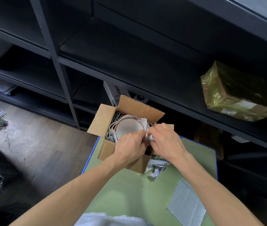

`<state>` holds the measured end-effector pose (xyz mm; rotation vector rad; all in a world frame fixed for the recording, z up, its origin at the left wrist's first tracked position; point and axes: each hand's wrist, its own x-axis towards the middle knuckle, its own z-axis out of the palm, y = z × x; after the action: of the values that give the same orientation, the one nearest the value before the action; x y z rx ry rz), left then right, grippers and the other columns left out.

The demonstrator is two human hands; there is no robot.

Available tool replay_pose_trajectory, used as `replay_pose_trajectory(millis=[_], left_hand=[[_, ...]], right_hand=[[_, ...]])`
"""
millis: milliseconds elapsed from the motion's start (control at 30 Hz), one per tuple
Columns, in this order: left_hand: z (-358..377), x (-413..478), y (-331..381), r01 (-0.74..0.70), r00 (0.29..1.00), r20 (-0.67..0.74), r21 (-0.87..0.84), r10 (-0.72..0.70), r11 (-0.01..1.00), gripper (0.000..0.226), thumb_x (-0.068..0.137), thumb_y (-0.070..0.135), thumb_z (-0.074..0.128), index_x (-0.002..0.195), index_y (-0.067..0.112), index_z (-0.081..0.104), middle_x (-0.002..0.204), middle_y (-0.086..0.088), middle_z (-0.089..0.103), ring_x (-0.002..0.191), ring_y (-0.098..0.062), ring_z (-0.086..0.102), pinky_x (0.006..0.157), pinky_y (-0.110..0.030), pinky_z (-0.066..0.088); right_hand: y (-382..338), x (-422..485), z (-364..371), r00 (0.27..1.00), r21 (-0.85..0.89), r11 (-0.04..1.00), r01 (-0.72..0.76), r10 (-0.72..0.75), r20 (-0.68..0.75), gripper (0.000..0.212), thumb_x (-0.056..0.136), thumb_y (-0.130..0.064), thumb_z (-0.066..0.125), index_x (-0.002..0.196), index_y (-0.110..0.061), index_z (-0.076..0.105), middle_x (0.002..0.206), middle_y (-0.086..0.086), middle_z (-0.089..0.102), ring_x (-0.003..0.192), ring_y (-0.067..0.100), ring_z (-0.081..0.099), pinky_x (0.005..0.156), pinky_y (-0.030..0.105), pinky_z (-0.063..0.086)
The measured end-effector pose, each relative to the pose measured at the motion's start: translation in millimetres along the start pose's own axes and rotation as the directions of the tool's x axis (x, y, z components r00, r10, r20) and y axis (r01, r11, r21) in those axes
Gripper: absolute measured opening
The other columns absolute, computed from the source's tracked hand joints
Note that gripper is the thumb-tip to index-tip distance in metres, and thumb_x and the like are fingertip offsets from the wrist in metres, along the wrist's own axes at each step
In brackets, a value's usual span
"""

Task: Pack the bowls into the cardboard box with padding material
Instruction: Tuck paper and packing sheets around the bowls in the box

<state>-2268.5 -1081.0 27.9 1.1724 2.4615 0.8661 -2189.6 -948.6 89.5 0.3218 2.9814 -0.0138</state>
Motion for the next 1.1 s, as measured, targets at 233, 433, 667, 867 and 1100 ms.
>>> replay_pose_trajectory(millis=[233, 433, 667, 867, 1100], left_hand=[[-1, 0, -1, 0.005, 1.000, 0.010, -0.016, -0.005, 1.000, 0.011, 0.088, 0.027, 0.049, 0.089, 0.017, 0.050, 0.079, -0.002, 0.065, 0.067, -0.032, 0.056, 0.054, -0.034, 0.034], [-2, -1, 1, 0.006, 1.000, 0.011, -0.012, -0.006, 1.000, 0.018, 0.092, 0.035, 0.049, 0.089, 0.018, 0.048, 0.078, -0.001, 0.064, 0.063, -0.029, 0.050, 0.054, -0.034, 0.033], [-4, -2, 1, 0.028, 1.000, 0.010, -0.013, -0.028, 1.000, 0.010, 0.093, 0.027, 0.047, 0.091, 0.019, 0.042, 0.071, 0.002, 0.053, 0.062, -0.029, 0.044, 0.054, -0.034, 0.027], [-5, -4, 3, -0.012, 1.000, -0.028, 0.013, 0.012, 1.000, 0.025, 0.093, 0.019, 0.047, 0.117, 0.016, 0.040, 0.058, 0.006, 0.040, 0.055, -0.030, 0.041, 0.044, -0.033, 0.014], [-5, -2, 0, -0.043, 0.999, -0.032, -0.085, 0.040, 0.995, 0.015, 0.098, 0.021, 0.045, 0.111, 0.023, 0.039, 0.060, 0.007, 0.041, 0.058, -0.029, 0.048, 0.048, -0.034, 0.031]], right_hand=[[-9, 2, 10, 0.999, -0.039, 0.998, -0.047, 0.047, 0.000, 0.020, 0.077, -0.014, 0.068, 0.097, -0.014, 0.065, 0.087, 0.003, 0.064, 0.094, 0.027, 0.054, 0.068, 0.034, 0.042], [-4, 0, 1, 0.997, 0.104, 0.992, -0.073, 0.070, 0.027, 0.022, 0.087, -0.018, 0.064, 0.109, -0.018, 0.065, 0.101, 0.002, 0.064, 0.110, 0.021, 0.051, 0.081, 0.032, 0.044], [-13, -1, 14, 0.993, 0.031, 0.993, -0.112, 0.113, -0.023, 0.010, 0.078, -0.010, 0.068, 0.087, -0.014, 0.064, 0.076, 0.001, 0.062, 0.090, 0.026, 0.054, 0.062, 0.031, 0.032], [-10, -10, 11, 0.986, 0.103, 0.987, -0.120, 0.130, -0.104, 0.014, 0.078, -0.017, 0.070, 0.092, -0.018, 0.070, 0.089, -0.004, 0.066, 0.090, 0.023, 0.053, 0.069, 0.036, 0.048], [-15, -3, 19, 0.985, 0.101, 0.982, -0.158, 0.164, -0.055, 0.019, 0.080, -0.011, 0.067, 0.098, -0.018, 0.070, 0.081, -0.004, 0.065, 0.090, 0.022, 0.050, 0.064, 0.033, 0.040]])
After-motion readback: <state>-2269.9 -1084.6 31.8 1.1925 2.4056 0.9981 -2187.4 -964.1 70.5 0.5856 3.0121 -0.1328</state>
